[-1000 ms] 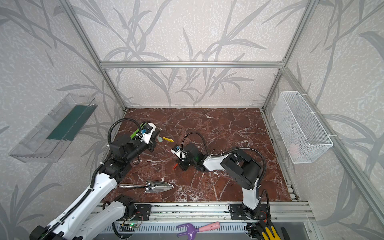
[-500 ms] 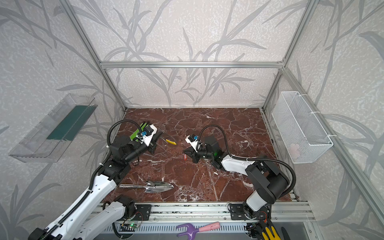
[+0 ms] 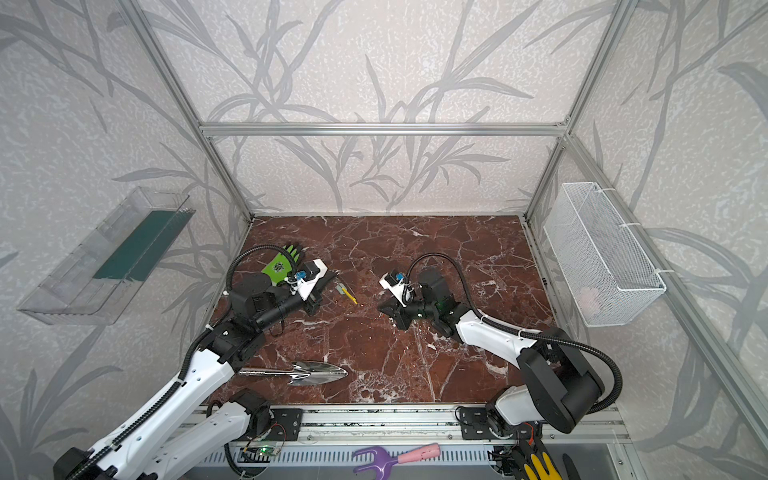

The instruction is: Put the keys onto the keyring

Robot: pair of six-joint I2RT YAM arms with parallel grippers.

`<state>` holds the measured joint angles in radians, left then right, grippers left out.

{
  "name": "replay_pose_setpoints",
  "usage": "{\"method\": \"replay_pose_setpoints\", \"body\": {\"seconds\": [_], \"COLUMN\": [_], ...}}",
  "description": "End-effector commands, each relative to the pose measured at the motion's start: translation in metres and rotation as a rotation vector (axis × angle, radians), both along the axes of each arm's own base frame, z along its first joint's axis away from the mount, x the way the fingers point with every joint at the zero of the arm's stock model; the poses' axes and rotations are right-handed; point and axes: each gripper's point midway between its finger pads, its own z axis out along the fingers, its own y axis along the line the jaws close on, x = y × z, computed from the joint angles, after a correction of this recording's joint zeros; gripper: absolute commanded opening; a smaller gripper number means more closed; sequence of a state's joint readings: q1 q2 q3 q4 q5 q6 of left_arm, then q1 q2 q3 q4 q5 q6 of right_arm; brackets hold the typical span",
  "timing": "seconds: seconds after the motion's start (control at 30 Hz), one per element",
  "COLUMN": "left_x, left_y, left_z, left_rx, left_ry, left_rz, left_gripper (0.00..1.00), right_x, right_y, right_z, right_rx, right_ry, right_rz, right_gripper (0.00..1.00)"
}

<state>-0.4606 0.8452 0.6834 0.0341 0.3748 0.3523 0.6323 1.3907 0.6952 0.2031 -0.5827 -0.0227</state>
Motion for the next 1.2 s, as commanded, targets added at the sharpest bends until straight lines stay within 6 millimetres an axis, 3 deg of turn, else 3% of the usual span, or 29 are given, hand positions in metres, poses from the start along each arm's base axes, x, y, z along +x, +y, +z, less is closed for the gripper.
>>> {"method": "replay_pose_setpoints", "body": {"seconds": [0.0, 0.27, 0.43, 0.7, 0.97, 1.17], "left_x": [-0.002, -0.008, -0.007, -0.006, -0.007, -0.007], "left_y": [-0.005, -0.014, -0.017, -0.02, -0.02, -0.021], "left_z": [0.01, 0.003, -0.004, -0.007, -0.007, -0.009], "left_rx": [0.013, 0.021, 0.023, 0.019, 0.017, 0.018], "left_ry": [-0.04, -0.025, -0.019, -0.017, -0.018, -0.01], "left_rz": [-0.007, -0.025, -0.029, -0.026, -0.018, -0.013], "left_gripper": [0.0, 0.0, 0.0, 0.0, 0.0, 0.0], "right_x": [-0.012, -0.044, -0.044, -0.028, -0.012, -0.006], "right_y": [-0.025, -0.073, -0.09, -0.072, -0.045, -0.039], "right_z": [-0.017, -0.031, -0.052, -0.082, -0.1, -0.105], "right_rx": [-0.168, -0.393, -0.532, -0.652, -0.653, -0.689], "right_ry": [0.038, 0.139, 0.167, 0.207, 0.188, 0.168], "right_rz": [-0.039, -0.108, -0.124, -0.044, 0.029, 0.059], "right_gripper": [0.0, 0.0, 0.0, 0.0, 0.0, 0.0]}}
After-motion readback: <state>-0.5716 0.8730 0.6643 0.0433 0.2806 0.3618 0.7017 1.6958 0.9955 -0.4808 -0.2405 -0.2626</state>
